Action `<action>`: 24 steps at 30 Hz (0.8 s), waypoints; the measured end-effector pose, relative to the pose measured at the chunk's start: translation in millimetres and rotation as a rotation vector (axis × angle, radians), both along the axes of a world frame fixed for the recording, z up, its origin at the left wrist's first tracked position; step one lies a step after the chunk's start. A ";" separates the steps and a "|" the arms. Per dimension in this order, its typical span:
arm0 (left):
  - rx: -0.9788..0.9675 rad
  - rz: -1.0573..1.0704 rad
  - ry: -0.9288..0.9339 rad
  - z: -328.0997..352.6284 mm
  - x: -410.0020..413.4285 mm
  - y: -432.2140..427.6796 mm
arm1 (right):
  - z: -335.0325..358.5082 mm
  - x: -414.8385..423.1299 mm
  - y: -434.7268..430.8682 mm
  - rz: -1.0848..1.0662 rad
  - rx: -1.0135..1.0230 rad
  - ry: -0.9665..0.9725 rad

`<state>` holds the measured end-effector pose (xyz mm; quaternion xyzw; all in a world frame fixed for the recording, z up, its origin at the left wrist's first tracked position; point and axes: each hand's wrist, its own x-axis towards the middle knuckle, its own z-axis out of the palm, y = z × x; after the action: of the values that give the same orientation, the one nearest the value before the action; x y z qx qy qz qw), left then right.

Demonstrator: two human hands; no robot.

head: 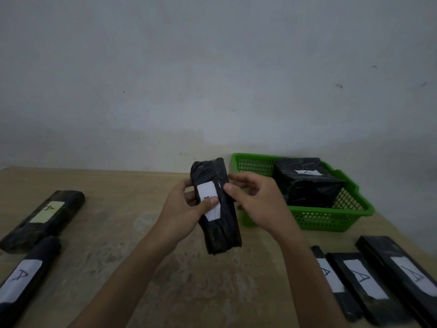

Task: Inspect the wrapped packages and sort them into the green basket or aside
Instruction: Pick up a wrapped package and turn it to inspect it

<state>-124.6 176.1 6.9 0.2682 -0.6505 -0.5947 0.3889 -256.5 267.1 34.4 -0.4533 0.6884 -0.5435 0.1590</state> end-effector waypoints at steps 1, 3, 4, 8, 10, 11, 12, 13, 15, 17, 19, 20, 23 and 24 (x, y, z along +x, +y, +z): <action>0.028 0.004 0.006 3.5 -5.3 -0.3 | 1.7 -6.6 4.6 -0.005 0.026 0.038; 0.089 -0.011 0.016 11.4 -18.3 -2.2 | 4.8 -21.7 13.7 -0.036 0.052 0.086; 0.114 -0.020 0.026 15.0 -25.3 -3.9 | 5.9 -29.6 18.1 -0.064 0.052 0.108; 0.131 -0.040 0.038 28.8 -55.0 -10.1 | 2.5 -59.7 35.1 -0.151 0.075 0.236; 0.124 -0.052 0.007 33.0 -73.3 -13.7 | -4.1 -77.4 43.8 -0.195 0.092 0.264; 0.123 -0.058 -0.012 34.3 -83.8 -16.0 | -7.1 -87.1 47.0 -0.223 0.096 0.274; 0.130 -0.063 -0.031 34.6 -96.0 -19.1 | -10.2 -97.1 49.8 -0.256 0.102 0.283; 0.142 -0.070 -0.049 35.4 -108.7 -20.1 | -13.4 -106.5 52.6 -0.290 0.108 0.287; 0.145 -0.081 -0.094 35.6 -138.4 -25.0 | -20.5 -122.9 57.5 -0.349 0.111 0.281; 0.103 -0.082 -0.170 32.9 -168.2 -32.3 | -29.3 -135.1 60.7 -0.388 0.113 0.278; 0.051 -0.074 -0.290 25.9 -196.7 -42.4 | -38.3 -143.0 63.0 -0.389 0.120 0.292; 0.028 -0.080 -0.357 21.4 -208.6 -47.0 | -41.9 -145.8 63.6 -0.377 0.125 0.295; -0.049 -0.093 -0.590 6.5 -233.4 -53.5 | -47.1 -152.7 63.3 -0.327 0.130 0.286; -0.059 -0.087 -0.642 1.6 -240.0 -55.5 | -47.8 -154.2 63.2 -0.312 0.129 0.284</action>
<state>-364.6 120.7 8.5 0.4027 -0.7677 -0.4767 0.1456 -410.7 330.3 -13.4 -0.4025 0.7988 -0.4470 0.0029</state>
